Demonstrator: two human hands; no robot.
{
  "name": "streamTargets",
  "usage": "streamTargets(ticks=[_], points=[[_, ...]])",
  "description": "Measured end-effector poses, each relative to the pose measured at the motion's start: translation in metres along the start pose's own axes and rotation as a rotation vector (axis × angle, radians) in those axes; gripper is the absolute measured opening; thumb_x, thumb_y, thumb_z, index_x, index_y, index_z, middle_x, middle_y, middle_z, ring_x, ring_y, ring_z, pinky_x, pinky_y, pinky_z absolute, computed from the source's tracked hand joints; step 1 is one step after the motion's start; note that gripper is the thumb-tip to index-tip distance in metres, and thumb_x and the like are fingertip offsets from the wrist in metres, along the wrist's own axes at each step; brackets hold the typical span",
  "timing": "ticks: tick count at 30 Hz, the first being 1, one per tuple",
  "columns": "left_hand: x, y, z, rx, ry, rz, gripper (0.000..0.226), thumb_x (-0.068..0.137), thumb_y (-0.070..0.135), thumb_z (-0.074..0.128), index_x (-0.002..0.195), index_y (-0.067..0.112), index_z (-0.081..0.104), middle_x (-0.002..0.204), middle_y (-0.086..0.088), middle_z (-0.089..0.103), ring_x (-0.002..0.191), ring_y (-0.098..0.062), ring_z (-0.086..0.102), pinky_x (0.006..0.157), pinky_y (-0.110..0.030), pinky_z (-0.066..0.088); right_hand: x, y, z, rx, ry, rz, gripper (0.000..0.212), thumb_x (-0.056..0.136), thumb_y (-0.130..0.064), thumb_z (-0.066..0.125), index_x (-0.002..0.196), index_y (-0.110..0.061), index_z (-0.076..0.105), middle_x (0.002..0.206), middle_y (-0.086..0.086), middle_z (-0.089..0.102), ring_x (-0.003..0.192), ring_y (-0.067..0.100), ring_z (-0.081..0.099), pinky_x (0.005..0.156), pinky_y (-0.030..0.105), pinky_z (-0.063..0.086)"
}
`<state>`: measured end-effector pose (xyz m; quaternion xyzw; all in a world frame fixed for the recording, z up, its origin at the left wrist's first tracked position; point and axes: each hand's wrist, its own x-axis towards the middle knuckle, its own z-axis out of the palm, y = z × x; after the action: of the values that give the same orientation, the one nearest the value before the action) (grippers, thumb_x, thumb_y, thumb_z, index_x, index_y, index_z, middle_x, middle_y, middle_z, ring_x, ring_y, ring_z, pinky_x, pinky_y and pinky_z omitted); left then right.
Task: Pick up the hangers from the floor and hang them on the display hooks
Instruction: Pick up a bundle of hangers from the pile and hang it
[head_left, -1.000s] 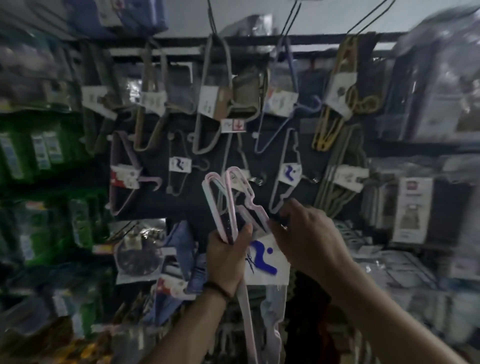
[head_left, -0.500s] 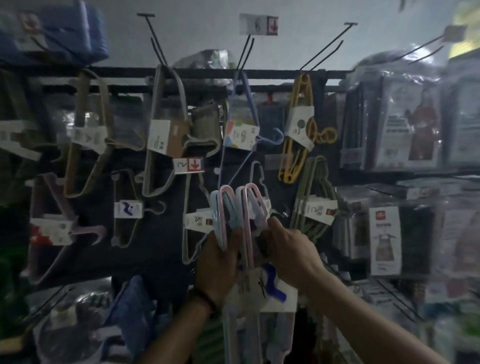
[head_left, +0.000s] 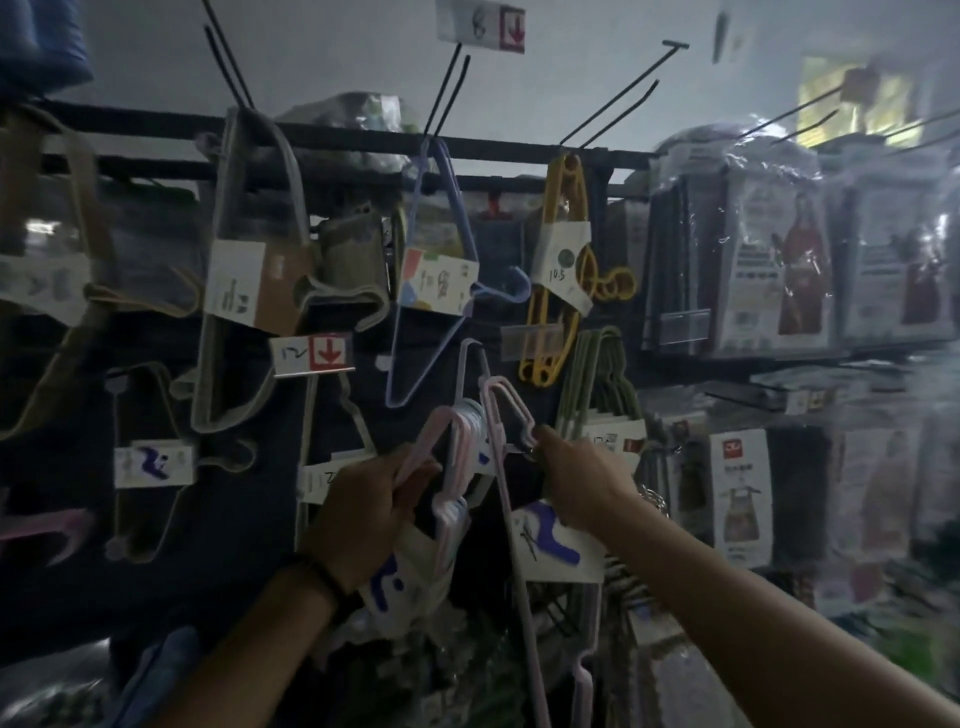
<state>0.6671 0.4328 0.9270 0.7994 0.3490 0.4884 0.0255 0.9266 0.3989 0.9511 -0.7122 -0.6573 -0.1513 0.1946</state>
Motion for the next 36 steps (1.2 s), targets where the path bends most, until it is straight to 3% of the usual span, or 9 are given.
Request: streamTargets(ticks=[5, 10, 15, 21, 25, 28, 31, 34, 36], points=[[0.019, -0.001, 0.017, -0.042, -0.095, 0.016, 0.041, 0.101, 0.052, 0.05, 0.116, 0.025, 0.076, 0.08, 0.029, 0.065, 0.078, 0.015, 0.065, 0.071, -0.002, 0.044, 0.028, 0.01, 0.001, 0.022, 0.134, -0.044, 0.054, 0.098, -0.016, 0.062, 0.139, -0.03, 0.03, 0.081, 0.003, 0.062, 0.066, 0.028, 0.065, 0.061, 0.046, 0.06], [0.028, -0.005, 0.038, -0.059, -0.157, -0.056, 0.052, 0.101, 0.064, 0.044, 0.083, 0.023, 0.071, 0.075, 0.006, 0.072, 0.071, -0.006, 0.069, 0.069, -0.034, 0.055, 0.025, 0.023, 0.007, 0.012, 0.298, -0.114, 0.055, 0.102, -0.03, 0.055, 0.147, -0.033, 0.025, 0.1, 0.001, 0.061, 0.072, 0.027, 0.065, 0.058, 0.041, 0.054], [0.043, 0.012, 0.054, -0.022, -0.174, 0.005, 0.02, 0.107, 0.042, 0.052, 0.097, 0.039, 0.069, 0.082, 0.018, 0.069, 0.078, 0.004, 0.066, 0.068, -0.013, 0.044, 0.034, 0.038, 0.02, 0.075, 0.344, -0.079, 0.049, 0.104, -0.032, 0.053, 0.145, -0.033, 0.026, 0.099, 0.001, 0.063, 0.066, 0.023, 0.055, 0.052, 0.032, 0.034], [0.055, 0.019, 0.066, -0.024, -0.147, 0.088, 0.028, 0.108, 0.03, 0.053, 0.126, 0.018, 0.071, 0.092, 0.03, 0.059, 0.087, 0.026, 0.056, 0.077, 0.003, 0.038, 0.062, 0.035, 0.037, 0.077, 0.248, -0.056, 0.048, 0.101, -0.022, 0.056, 0.14, -0.03, 0.028, 0.091, 0.007, 0.067, 0.073, 0.033, 0.068, 0.06, 0.042, 0.053], [0.055, 0.007, 0.067, 0.002, -0.144, 0.023, 0.031, 0.109, 0.035, 0.05, 0.136, 0.031, 0.066, 0.119, 0.018, 0.07, 0.103, 0.02, 0.059, 0.089, -0.001, 0.042, 0.091, 0.026, 0.049, 0.122, 0.245, -0.082, 0.05, 0.095, -0.016, 0.065, 0.13, -0.028, 0.032, 0.092, 0.007, 0.071, 0.072, 0.033, 0.07, 0.06, 0.043, 0.058], [0.051, -0.008, 0.067, 0.018, -0.146, -0.081, 0.039, 0.109, 0.05, 0.043, 0.143, 0.041, 0.061, 0.133, 0.022, 0.068, 0.118, 0.009, 0.062, 0.105, -0.02, 0.049, 0.113, 0.016, 0.06, 0.085, 0.198, -0.087, 0.051, 0.094, -0.01, 0.066, 0.134, -0.022, 0.036, 0.103, 0.012, 0.069, 0.087, 0.037, 0.072, 0.059, 0.039, 0.048], [0.046, -0.013, 0.065, 0.006, -0.143, -0.143, 0.042, 0.104, 0.068, 0.036, 0.136, 0.054, 0.058, 0.126, 0.03, 0.069, 0.114, 0.01, 0.064, 0.103, -0.028, 0.053, 0.139, 0.011, 0.074, 0.072, 0.211, -0.054, 0.042, 0.098, -0.011, 0.06, 0.137, -0.02, 0.045, 0.11, 0.013, 0.069, 0.094, 0.037, 0.072, 0.065, 0.043, 0.053], [0.041, -0.011, 0.062, 0.007, -0.113, -0.182, 0.025, 0.107, 0.056, 0.04, 0.119, 0.075, 0.051, 0.104, 0.035, 0.071, 0.095, 0.01, 0.068, 0.087, -0.022, 0.055, 0.166, 0.008, 0.087, 0.109, 0.168, -0.031, 0.043, 0.097, -0.008, 0.062, 0.137, -0.016, 0.05, 0.111, 0.013, 0.072, 0.096, 0.036, 0.072, 0.071, 0.043, 0.057], [0.039, -0.009, 0.06, 0.004, -0.078, -0.193, 0.035, 0.108, 0.048, 0.043, 0.116, 0.082, 0.043, 0.092, 0.034, 0.07, 0.087, 0.01, 0.068, 0.077, -0.016, 0.052, 0.178, 0.008, 0.095, 0.109, 0.164, -0.033, 0.037, 0.098, -0.007, 0.062, 0.133, -0.013, 0.054, 0.109, 0.013, 0.072, 0.096, 0.034, 0.072, 0.073, 0.043, 0.06]])
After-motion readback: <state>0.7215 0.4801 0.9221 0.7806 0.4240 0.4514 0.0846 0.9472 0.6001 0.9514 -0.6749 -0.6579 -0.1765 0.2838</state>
